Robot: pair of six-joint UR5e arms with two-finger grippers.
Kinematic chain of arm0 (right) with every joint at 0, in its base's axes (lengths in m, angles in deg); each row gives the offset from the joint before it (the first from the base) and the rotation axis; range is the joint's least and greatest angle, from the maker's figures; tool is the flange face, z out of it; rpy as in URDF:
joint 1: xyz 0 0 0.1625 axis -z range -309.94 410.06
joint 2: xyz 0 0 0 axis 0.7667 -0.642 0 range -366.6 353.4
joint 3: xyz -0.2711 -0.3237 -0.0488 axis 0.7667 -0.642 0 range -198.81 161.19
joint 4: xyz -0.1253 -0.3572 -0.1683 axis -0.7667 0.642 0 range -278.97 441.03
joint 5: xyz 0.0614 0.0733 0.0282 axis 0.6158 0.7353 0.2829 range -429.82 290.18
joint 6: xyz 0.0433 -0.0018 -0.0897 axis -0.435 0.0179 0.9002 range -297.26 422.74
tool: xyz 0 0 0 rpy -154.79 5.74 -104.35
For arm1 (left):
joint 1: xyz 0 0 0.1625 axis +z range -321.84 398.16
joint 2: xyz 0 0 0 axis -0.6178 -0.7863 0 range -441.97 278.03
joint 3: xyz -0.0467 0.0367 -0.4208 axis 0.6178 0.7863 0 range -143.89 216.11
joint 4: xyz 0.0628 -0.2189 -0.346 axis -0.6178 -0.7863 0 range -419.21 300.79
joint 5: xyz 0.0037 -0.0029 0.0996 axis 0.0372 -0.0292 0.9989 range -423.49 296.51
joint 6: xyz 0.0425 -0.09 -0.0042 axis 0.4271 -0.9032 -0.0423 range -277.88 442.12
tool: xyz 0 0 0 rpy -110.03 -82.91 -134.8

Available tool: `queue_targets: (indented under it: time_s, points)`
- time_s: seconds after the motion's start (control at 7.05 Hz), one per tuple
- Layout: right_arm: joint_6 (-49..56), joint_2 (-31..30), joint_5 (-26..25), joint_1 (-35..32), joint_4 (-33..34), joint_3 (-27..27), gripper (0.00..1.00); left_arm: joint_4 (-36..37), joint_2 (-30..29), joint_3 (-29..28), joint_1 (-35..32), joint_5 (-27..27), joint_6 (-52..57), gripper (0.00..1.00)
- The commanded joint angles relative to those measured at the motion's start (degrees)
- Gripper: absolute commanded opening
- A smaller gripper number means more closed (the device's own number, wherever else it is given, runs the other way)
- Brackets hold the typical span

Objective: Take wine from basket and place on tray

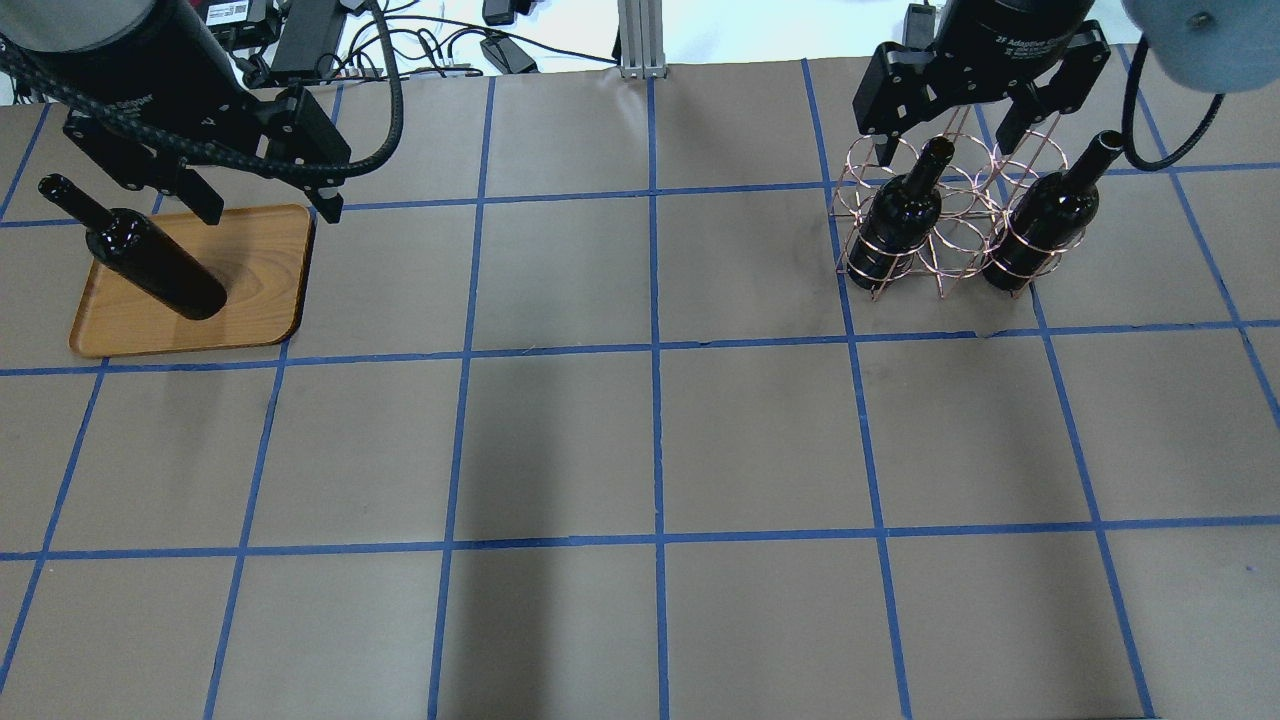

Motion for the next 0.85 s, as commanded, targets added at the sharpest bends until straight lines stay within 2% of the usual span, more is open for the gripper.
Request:
queue_targets:
  time_s: [0.0, 0.71]
  points:
    - [0.0, 0.1, 0.0, 0.0, -0.1, 0.0, 1.00, 0.0, 0.1, 0.0, 0.0, 0.2, 0.0, 0.93]
    - [0.0, 0.0, 0.1, 0.0, 0.0, 0.0, 1.00, -0.2, 0.8, 0.1, 0.1, 0.2, 0.0, 0.93]
